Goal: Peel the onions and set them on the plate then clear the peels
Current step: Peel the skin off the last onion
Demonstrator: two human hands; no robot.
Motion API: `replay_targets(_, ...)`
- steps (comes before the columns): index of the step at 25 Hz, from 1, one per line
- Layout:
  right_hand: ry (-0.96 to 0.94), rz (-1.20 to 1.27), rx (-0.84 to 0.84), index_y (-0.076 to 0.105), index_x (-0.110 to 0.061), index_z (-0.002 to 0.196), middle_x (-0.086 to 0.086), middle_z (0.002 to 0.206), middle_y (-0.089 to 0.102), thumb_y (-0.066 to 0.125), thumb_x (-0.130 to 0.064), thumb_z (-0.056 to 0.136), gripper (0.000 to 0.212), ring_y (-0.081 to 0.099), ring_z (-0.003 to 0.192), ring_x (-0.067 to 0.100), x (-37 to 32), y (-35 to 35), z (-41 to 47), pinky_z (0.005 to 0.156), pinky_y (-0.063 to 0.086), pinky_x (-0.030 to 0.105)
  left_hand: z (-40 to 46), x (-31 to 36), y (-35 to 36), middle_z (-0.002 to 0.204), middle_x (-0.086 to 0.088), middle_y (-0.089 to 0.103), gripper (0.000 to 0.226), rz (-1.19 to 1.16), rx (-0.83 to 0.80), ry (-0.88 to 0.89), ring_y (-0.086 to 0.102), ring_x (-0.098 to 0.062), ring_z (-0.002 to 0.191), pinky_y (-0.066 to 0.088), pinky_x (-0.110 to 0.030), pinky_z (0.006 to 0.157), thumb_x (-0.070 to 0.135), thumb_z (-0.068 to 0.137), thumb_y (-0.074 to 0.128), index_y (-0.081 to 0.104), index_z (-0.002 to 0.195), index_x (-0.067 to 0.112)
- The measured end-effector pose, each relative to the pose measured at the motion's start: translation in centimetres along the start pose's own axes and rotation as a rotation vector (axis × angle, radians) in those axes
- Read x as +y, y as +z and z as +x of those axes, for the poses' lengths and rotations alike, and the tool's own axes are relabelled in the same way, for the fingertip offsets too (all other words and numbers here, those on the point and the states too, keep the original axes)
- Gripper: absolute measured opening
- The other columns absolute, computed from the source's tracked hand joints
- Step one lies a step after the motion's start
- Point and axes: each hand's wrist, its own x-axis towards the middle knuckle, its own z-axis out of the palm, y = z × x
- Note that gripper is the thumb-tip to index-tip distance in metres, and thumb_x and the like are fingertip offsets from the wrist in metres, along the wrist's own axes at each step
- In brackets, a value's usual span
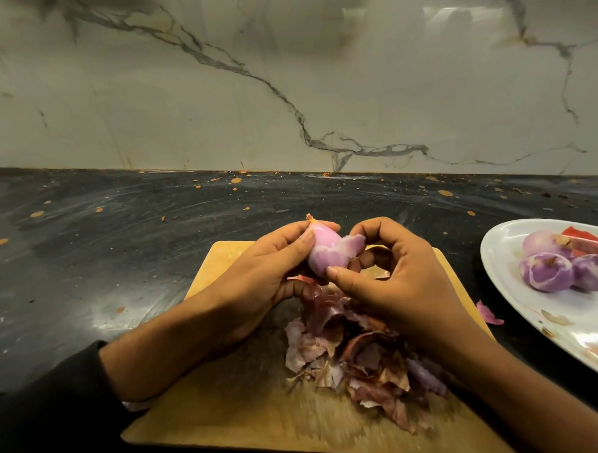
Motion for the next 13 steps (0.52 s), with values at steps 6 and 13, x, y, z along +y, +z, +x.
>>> replay_targets(6,-0.033,-0.09,0.024,0.065,-0.019,0.085,0.001,0.069,0.066,0.091,-0.027,0.066,0.033,0.06,0.062,0.011,-0.01,0.01,-0.03,0.056,0.052,0.03,-0.11,0.03,0.22,0.115,-0.031,0.063,0.04,-0.003,0.0,0.02,0.063,-0.034,0.093,0.057,-0.038,0.078,0.031,0.09,0.051,0.058,0.122,0.009)
replay_targets(13,-0.051,-0.091,-0.011,0.067,-0.017,0.081,-0.004,0.068,0.064,0.089,-0.025,0.071,0.026,0.053,0.052,0.001,0.18,0.08,-0.12,0.05,0.043,0.015,0.07,-0.27,0.19,0.106,-0.035,0.062,0.045,0.0,-0.006,0.014,0.062,-0.029,0.08,0.058,-0.025,0.063,0.033,0.089,0.05,0.054,0.123,0.002)
